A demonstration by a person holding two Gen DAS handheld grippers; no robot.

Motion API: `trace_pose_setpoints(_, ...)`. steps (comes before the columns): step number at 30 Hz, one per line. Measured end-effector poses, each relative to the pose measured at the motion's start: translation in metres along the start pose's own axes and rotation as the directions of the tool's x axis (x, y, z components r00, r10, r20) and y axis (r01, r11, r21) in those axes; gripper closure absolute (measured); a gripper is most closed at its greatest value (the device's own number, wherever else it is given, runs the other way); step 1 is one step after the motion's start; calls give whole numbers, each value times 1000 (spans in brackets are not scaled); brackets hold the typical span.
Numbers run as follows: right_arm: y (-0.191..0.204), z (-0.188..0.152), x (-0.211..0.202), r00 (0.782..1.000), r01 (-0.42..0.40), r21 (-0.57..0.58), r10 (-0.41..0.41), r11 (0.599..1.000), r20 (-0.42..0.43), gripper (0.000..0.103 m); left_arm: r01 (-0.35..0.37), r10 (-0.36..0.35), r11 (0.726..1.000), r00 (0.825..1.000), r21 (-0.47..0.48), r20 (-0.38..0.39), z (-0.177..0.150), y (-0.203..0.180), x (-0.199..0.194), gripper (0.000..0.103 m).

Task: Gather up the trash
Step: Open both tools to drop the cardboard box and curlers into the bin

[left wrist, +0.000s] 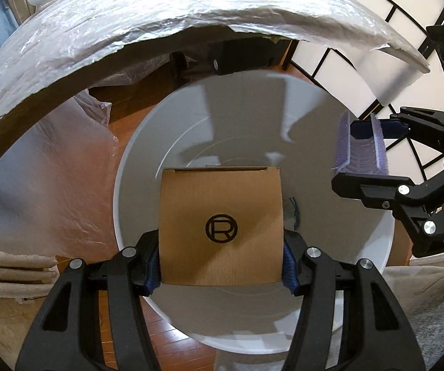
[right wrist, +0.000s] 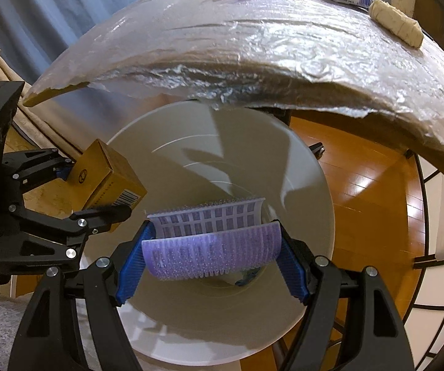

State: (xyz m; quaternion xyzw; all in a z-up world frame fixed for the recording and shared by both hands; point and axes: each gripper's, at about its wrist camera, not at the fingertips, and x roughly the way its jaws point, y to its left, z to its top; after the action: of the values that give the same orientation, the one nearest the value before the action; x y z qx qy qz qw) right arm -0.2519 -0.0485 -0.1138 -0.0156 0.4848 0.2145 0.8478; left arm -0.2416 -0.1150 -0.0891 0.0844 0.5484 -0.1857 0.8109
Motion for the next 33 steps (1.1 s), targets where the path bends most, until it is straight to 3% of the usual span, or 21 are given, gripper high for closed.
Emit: trace_pose_setpoints(33, -5, -4, 18, 999, 25, 5, -25, 1000, -36, 29, -14, 15, 999, 1000, 31, -12, -1, -6, 6, 43)
